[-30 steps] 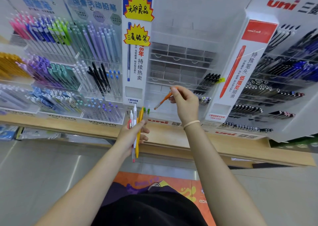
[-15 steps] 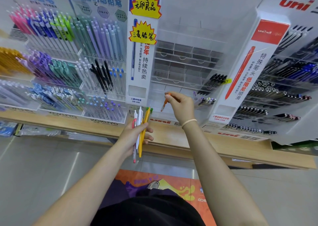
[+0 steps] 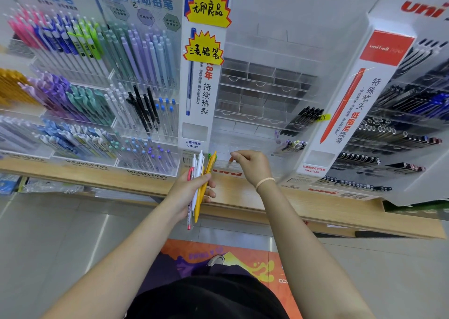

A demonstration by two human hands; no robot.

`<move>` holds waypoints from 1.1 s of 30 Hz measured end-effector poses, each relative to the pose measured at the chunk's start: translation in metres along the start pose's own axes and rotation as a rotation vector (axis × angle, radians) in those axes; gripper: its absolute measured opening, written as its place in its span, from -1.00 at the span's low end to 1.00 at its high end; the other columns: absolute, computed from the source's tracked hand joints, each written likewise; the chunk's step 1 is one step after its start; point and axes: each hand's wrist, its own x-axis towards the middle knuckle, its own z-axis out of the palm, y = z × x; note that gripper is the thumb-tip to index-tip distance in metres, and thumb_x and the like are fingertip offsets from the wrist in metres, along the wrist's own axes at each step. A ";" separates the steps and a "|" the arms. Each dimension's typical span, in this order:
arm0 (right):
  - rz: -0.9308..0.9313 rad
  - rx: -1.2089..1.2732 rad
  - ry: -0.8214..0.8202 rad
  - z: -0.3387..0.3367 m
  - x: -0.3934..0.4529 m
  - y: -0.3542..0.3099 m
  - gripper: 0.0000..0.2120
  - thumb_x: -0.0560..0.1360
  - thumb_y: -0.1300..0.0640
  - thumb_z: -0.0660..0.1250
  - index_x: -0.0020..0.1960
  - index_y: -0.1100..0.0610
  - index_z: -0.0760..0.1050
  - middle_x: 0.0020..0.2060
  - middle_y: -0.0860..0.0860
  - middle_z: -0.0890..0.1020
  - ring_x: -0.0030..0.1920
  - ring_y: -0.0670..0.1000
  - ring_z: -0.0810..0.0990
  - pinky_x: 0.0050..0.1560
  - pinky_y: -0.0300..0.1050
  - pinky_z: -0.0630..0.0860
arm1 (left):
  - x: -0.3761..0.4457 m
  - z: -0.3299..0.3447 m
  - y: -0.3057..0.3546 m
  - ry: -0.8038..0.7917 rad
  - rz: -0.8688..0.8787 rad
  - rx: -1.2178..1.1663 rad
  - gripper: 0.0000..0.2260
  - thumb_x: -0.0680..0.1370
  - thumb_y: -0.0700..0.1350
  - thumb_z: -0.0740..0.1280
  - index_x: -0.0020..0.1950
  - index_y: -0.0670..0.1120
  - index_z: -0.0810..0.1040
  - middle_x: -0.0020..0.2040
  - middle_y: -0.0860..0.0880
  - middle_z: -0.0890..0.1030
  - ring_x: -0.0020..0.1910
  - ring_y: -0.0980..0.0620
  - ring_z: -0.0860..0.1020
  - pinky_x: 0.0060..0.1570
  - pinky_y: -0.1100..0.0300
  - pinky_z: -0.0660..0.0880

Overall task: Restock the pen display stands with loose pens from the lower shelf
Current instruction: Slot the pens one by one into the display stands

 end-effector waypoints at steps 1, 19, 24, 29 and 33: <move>-0.016 0.004 0.012 -0.002 0.000 0.000 -0.77 0.57 0.03 0.35 -0.18 0.08 0.69 -0.20 0.14 0.70 -0.09 0.18 0.63 -0.04 -0.03 0.53 | 0.001 0.000 0.000 -0.003 -0.003 0.000 -0.92 0.63 -0.23 0.32 0.11 -0.17 0.50 -0.25 -0.14 0.61 -0.36 -0.09 0.59 -0.41 0.15 0.54; 0.007 0.028 0.021 0.001 -0.001 -0.003 -0.86 0.55 0.11 0.39 -0.15 0.11 0.65 -0.19 0.00 0.69 -0.12 0.05 0.61 -0.05 -0.06 0.52 | -0.001 0.009 0.005 -0.046 -0.020 -0.041 -0.89 0.62 -0.19 0.36 0.14 -0.12 0.53 -0.21 -0.14 0.62 -0.34 -0.07 0.60 -0.34 0.13 0.57; 0.013 -0.047 0.018 0.003 0.001 -0.009 -0.79 0.54 0.07 0.40 -0.18 0.16 0.67 -0.26 0.00 0.67 -0.24 0.09 0.54 -0.17 -0.08 0.44 | -0.005 0.003 0.007 -0.033 -0.008 -0.028 -0.84 0.61 -0.14 0.38 0.18 -0.10 0.55 -0.20 -0.14 0.65 -0.31 -0.07 0.61 -0.31 0.12 0.56; 0.009 -0.081 0.031 0.003 -0.002 -0.009 -0.84 0.54 0.09 0.41 -0.10 0.17 0.70 -0.17 0.05 0.71 -0.10 0.08 0.63 -0.07 -0.09 0.50 | -0.005 0.007 0.009 -0.031 -0.011 -0.014 -0.87 0.59 -0.18 0.40 0.12 -0.14 0.56 -0.19 -0.15 0.66 -0.31 -0.06 0.61 -0.30 0.12 0.55; -0.074 -0.018 0.183 -0.006 -0.016 -0.028 -0.77 0.60 0.05 0.33 -0.01 0.18 0.68 -0.15 0.03 0.70 -0.12 -0.03 0.62 -0.09 -0.22 0.47 | -0.003 0.005 0.008 -0.057 -0.006 -0.013 -0.86 0.56 -0.22 0.41 0.12 -0.15 0.57 -0.14 -0.16 0.67 -0.26 -0.07 0.62 -0.29 0.15 0.56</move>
